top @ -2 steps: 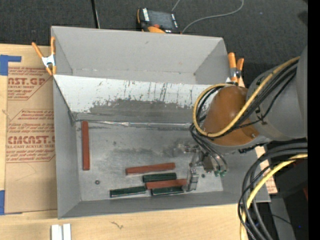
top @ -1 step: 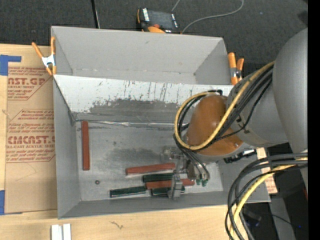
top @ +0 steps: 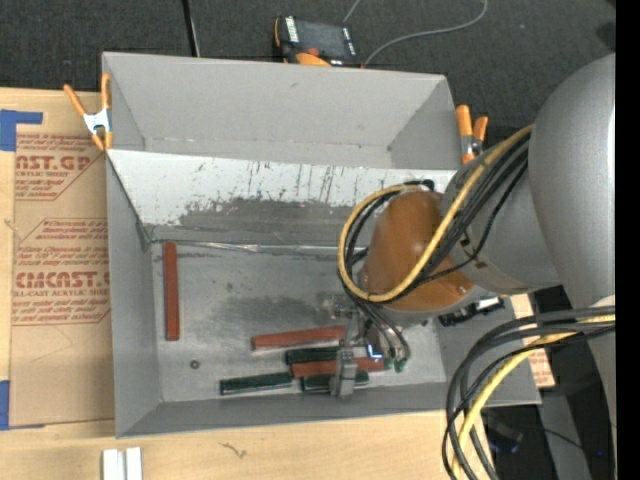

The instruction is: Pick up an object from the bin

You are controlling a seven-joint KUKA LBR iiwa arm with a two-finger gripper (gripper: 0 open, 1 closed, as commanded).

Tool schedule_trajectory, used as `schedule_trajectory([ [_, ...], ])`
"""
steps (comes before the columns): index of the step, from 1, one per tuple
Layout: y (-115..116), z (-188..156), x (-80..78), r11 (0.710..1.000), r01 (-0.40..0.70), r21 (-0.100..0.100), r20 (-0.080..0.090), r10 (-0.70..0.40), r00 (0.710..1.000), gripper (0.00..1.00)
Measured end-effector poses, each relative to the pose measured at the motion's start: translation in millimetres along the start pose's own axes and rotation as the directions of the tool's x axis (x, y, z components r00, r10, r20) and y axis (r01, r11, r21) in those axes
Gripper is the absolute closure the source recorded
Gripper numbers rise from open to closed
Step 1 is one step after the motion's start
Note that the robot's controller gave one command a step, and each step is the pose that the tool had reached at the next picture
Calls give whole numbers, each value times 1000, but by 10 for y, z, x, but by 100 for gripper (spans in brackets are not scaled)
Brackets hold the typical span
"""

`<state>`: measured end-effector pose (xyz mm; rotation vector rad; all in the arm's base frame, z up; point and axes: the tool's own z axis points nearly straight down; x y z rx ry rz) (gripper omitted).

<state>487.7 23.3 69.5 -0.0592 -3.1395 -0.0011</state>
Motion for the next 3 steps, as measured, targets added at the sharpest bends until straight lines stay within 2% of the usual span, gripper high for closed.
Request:
schedule_trajectory([
  [1,1,-38,-24,1000,0,0,6,0,1000,100],
  [2,502,-783,-246,997,76,-3,12,-76,997,100],
  [3,1103,-1457,-762,990,139,-2,15,-139,990,100],
])
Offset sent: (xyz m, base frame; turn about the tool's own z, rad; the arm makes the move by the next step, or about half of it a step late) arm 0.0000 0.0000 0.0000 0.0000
